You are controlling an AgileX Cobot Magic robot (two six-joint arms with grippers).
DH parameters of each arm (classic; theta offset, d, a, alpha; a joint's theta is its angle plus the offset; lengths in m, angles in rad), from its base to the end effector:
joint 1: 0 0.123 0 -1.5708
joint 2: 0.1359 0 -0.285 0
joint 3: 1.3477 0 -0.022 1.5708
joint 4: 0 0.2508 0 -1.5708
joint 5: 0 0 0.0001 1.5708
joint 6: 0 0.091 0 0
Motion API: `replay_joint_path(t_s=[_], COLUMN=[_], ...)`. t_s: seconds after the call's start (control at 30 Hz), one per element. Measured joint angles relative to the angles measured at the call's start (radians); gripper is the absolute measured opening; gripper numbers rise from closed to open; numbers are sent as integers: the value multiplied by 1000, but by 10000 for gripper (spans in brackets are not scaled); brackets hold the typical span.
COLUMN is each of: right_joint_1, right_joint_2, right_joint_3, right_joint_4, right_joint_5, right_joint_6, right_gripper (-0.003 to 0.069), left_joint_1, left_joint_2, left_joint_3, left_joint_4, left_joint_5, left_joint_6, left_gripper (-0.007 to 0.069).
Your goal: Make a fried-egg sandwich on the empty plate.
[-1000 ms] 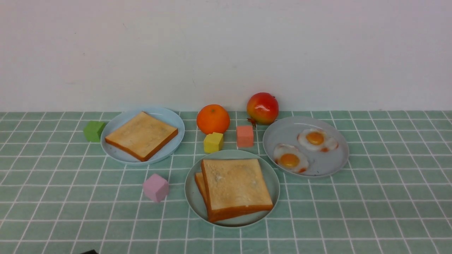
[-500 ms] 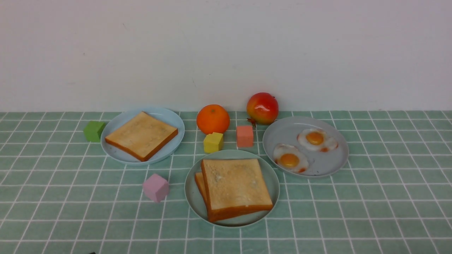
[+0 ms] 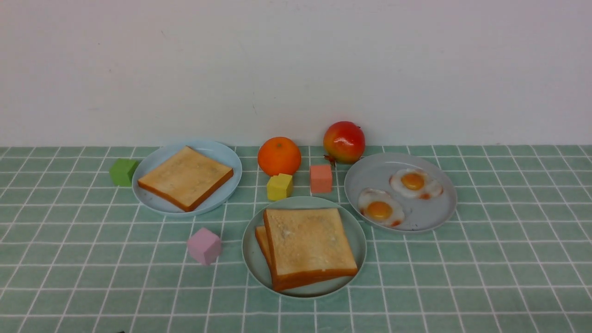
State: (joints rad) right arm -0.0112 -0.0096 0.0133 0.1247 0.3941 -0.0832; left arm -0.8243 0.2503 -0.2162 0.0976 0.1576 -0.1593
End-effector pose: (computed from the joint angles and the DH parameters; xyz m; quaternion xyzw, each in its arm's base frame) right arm 0.0520 0.0038 0.1741 0.0033 0.8070 0.0254 0.5899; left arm 0.0525 -0.0547 0.2561 0.2713 0.6915 -0.2822 0.6071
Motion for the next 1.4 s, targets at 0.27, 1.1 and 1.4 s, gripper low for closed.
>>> replay_joint_path(t_s=[0.27, 1.1, 1.4], right_joint_1=[0, 0, 0], right_joint_2=[0, 0, -1], right_joint_3=[0, 0, 0], right_joint_4=[1, 3, 3], right_joint_5=[0, -2, -2], right_joint_6=[0, 3, 3], right_gripper=[-14, 0, 3], left_joint_1=[0, 769, 773], left_joint_2=[0, -261, -261], left_joint_3=[0, 235, 247], left_joint_4=[0, -188, -224], left_joint_5=[3, 136, 223], left_joint_6=[0, 0, 0], left_gripper=[-3, -13, -13])
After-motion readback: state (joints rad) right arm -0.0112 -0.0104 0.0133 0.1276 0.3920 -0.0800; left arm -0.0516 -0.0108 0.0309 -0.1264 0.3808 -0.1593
